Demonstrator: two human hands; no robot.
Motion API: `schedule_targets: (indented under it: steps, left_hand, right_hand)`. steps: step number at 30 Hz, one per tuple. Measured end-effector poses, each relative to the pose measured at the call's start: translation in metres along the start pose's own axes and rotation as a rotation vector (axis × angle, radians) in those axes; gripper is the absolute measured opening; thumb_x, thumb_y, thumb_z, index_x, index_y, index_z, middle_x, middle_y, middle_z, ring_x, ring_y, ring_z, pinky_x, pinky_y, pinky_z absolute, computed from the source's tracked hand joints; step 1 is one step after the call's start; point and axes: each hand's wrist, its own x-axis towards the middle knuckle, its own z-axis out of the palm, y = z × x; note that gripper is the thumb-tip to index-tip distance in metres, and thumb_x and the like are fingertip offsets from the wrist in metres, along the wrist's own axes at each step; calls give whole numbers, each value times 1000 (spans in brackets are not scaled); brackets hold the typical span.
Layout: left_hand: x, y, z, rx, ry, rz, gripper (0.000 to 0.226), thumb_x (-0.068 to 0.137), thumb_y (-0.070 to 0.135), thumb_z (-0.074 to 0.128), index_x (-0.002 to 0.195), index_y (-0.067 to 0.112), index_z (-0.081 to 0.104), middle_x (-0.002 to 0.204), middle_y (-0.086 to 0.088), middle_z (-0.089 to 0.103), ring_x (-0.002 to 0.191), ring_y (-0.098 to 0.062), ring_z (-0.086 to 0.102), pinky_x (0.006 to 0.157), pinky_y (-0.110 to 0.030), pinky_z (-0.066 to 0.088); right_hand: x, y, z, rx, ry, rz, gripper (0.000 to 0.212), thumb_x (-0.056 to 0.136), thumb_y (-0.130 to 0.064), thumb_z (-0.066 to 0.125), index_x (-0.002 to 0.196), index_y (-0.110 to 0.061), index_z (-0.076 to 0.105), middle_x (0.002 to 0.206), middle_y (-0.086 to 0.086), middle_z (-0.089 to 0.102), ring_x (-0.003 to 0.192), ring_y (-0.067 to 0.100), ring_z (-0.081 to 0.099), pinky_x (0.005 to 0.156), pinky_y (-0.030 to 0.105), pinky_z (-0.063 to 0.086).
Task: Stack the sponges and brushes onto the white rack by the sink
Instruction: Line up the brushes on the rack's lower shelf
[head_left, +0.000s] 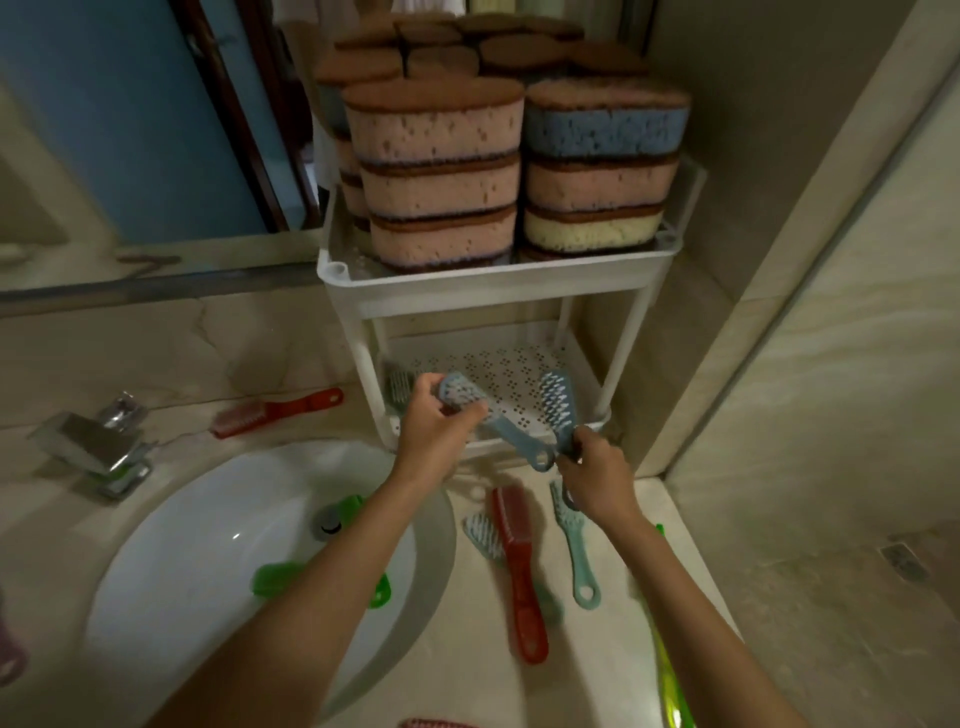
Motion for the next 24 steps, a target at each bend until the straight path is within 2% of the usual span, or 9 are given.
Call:
schedule_targets:
  steps: [2, 5, 6, 8, 11, 13, 17, 20, 24]
  left_hand:
    - [18, -4, 9, -66, 60, -50, 26, 84, 8, 65, 100, 12, 44, 94, -7, 60, 78, -18, 60, 65, -23, 50]
    - [48, -16, 19, -129, 86, -124, 26, 89, 7, 59, 111, 7, 45, 109, -13, 60, 101, -31, 63, 81, -36, 56]
    - [57, -19, 22, -126, 78, -140, 29, 91, 6, 54, 119, 3, 44, 115, -15, 59, 105, -33, 62, 76, -34, 58]
    - [74, -26, 28, -10, 70, -159, 34, 95, 8, 46, 128, 2, 43, 118, -16, 60, 101, -29, 62, 69, -27, 57]
    - [94, -32, 38, 170, 17, -199, 42, 98, 15, 40, 140, 10, 35, 114, -11, 57, 107, -30, 57, 81, -29, 45]
    - [107, -35, 46, 261, -22, -196, 51, 100, 17, 36, 148, 12, 20, 135, -13, 48, 121, -29, 50, 91, -29, 41]
    - [124, -38, 57, 404, -17, -205, 41, 101, 17, 32, 141, 10, 31, 121, -16, 52, 97, -24, 51, 78, -28, 38]
    - [133, -44, 61, 452, -35, -248, 35, 101, 21, 30, 132, 7, 40, 127, -17, 54, 105, -28, 54, 85, -32, 40]
    - [140, -46, 64, 521, -64, -269, 39, 103, 23, 23, 132, 4, 41, 131, -20, 52, 119, -32, 51, 99, -36, 39]
  right_hand:
    - [22, -5, -4, -6, -41, -3, 16, 88, -4, 50, 102, 1, 57, 98, 19, 65, 96, 34, 61, 74, 35, 44]
    - [61, -8, -4, 22, -132, -4, 13, 88, -4, 50, 97, -2, 59, 90, 15, 62, 89, 29, 61, 72, 34, 45]
    - [73, -9, -2, 55, -162, -8, 13, 88, -3, 50, 96, -4, 61, 91, 15, 64, 89, 29, 62, 77, 37, 49]
    - [96, -12, 2, 83, -216, -6, 19, 89, -4, 49, 102, -1, 63, 100, 19, 68, 95, 33, 65, 87, 44, 52]
    - [120, -15, 13, 28, -280, 8, 24, 90, -5, 48, 108, 5, 61, 107, 21, 65, 101, 34, 62, 90, 42, 50]
    - [132, -14, 22, 30, -299, 10, 24, 91, -4, 46, 107, 9, 59, 108, 25, 64, 101, 36, 61, 92, 46, 49]
    - [146, -8, 41, -52, -313, 24, 21, 92, -7, 46, 106, 5, 57, 111, 23, 61, 103, 34, 59, 83, 33, 46]
    - [147, -5, 51, -156, -324, 13, 16, 94, -12, 44, 103, -5, 56, 114, 21, 60, 105, 30, 58, 75, 28, 38]
    - [139, 3, 52, -201, -295, -55, 31, 96, -15, 44, 125, -5, 43, 124, 16, 56, 114, 31, 54, 92, 32, 42]
